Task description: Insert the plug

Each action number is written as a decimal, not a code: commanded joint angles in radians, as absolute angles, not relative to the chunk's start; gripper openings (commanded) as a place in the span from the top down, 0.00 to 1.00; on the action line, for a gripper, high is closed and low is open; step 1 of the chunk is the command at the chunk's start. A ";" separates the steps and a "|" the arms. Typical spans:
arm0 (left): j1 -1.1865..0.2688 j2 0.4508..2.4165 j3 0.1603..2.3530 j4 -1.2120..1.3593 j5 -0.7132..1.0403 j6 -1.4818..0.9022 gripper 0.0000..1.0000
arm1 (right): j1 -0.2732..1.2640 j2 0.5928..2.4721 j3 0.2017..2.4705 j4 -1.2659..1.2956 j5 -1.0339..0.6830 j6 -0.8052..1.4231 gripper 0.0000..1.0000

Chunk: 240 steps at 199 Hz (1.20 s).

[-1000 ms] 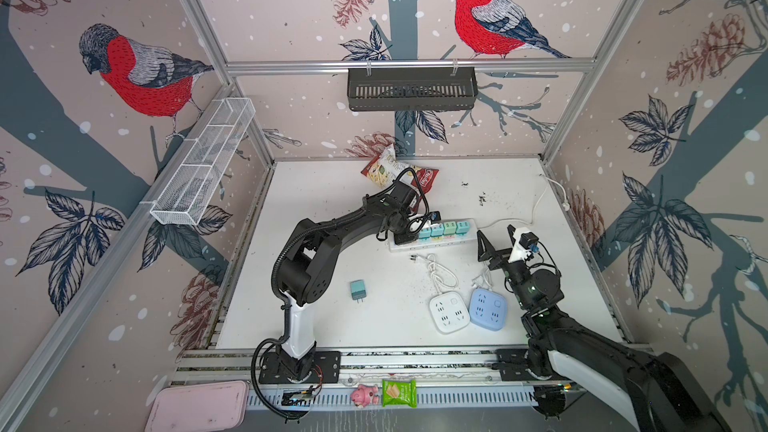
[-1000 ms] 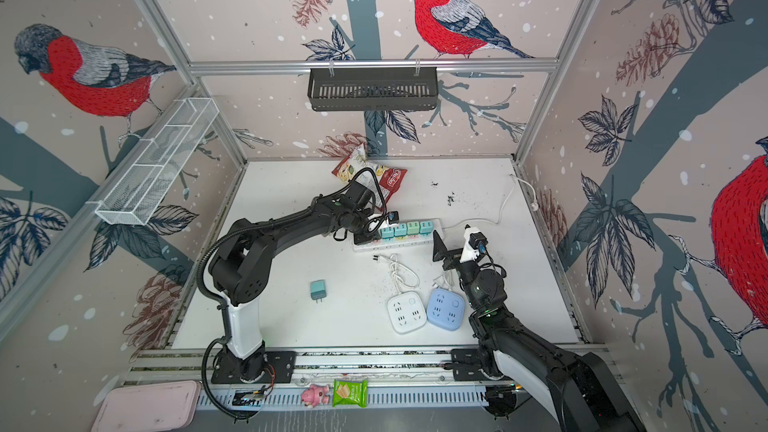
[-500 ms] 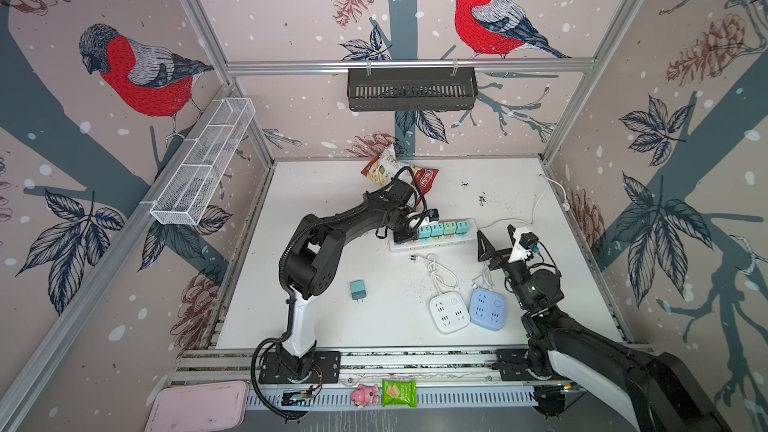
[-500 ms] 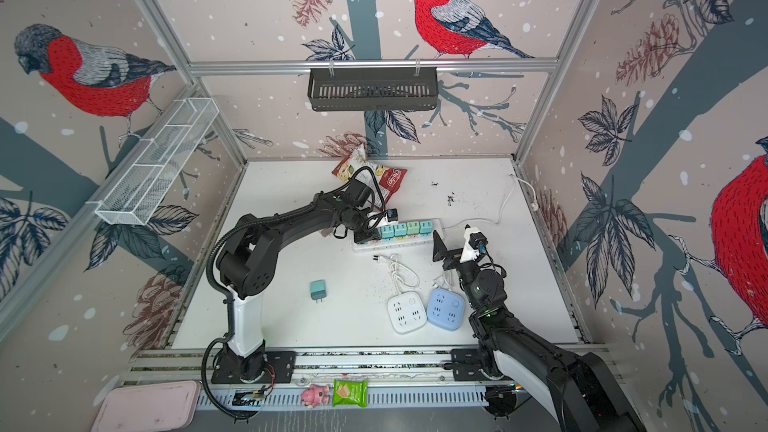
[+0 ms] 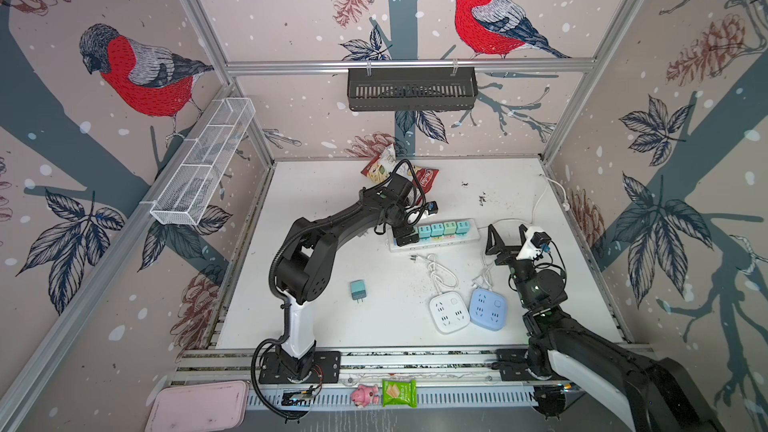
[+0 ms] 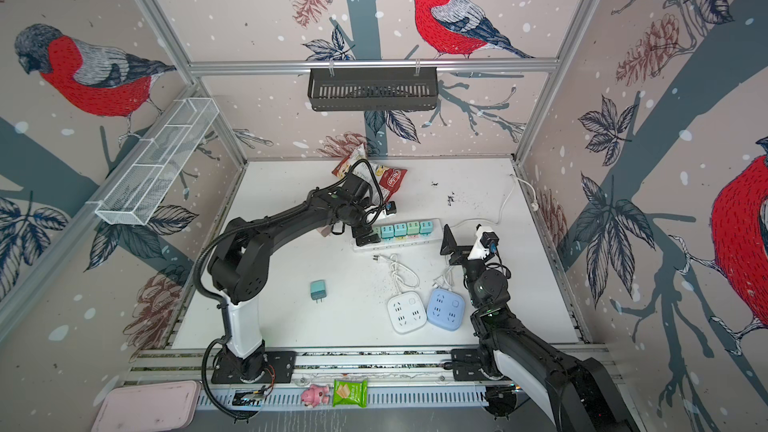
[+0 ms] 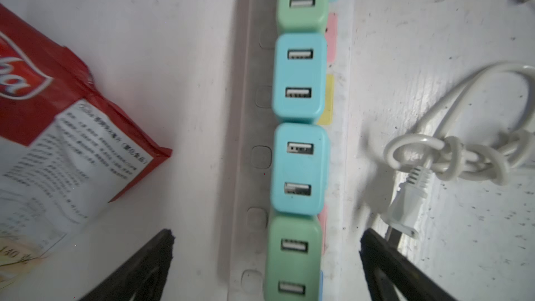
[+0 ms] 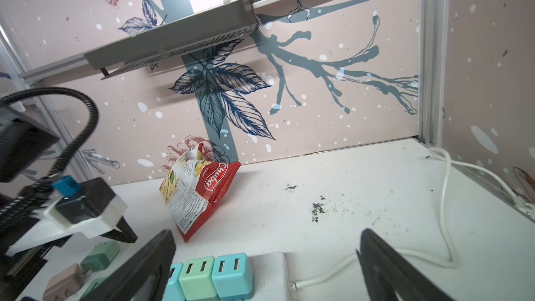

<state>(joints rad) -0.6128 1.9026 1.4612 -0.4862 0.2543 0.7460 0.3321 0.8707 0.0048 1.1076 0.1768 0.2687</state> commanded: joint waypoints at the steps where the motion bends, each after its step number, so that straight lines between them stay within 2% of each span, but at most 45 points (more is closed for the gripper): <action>1: -0.618 1.781 1.398 -0.402 0.237 0.665 0.01 | 0.291 0.864 -0.040 1.118 0.212 0.377 0.00; 30: -0.639 1.488 1.169 -0.171 0.128 0.473 0.01 | 0.225 0.867 0.007 0.988 0.250 0.488 0.00; 58: -0.635 1.199 0.819 0.190 -0.082 0.125 0.01 | 0.191 0.836 0.059 0.834 0.219 0.537 0.01; 71: -0.626 1.107 0.636 0.352 -0.161 -0.024 0.02 | 0.191 0.798 0.071 0.787 0.181 0.531 0.01; 91: -0.607 1.040 0.405 0.574 -0.190 -0.078 0.02 | 0.202 0.717 0.122 0.632 0.131 0.546 0.00; 107: -0.606 1.003 0.395 0.544 -0.222 -0.050 0.02 | 0.243 0.649 0.169 0.490 0.118 0.572 0.01; 116: -0.606 0.977 0.430 0.469 -0.259 -0.120 0.02 | 0.282 0.613 0.175 0.435 0.125 0.595 0.00; 141: -0.606 0.934 0.375 0.533 -0.316 -0.160 0.02 | 0.441 0.520 0.145 0.365 0.184 0.656 0.00; 163: -0.605 0.926 0.344 0.579 -0.493 -0.217 0.02 | 0.593 0.471 0.126 0.313 0.254 0.703 0.02; 200: -0.601 0.885 0.313 0.511 -0.760 -0.477 0.02 | 0.780 0.478 0.231 0.115 0.361 0.718 0.05; 214: -0.598 0.845 0.285 0.495 -0.734 -0.513 0.02 | 0.831 0.500 0.247 0.046 0.373 0.738 0.06; 240: -0.598 0.758 0.250 0.553 -0.617 -0.441 0.02 | 0.874 0.577 0.254 -0.033 0.367 0.753 0.07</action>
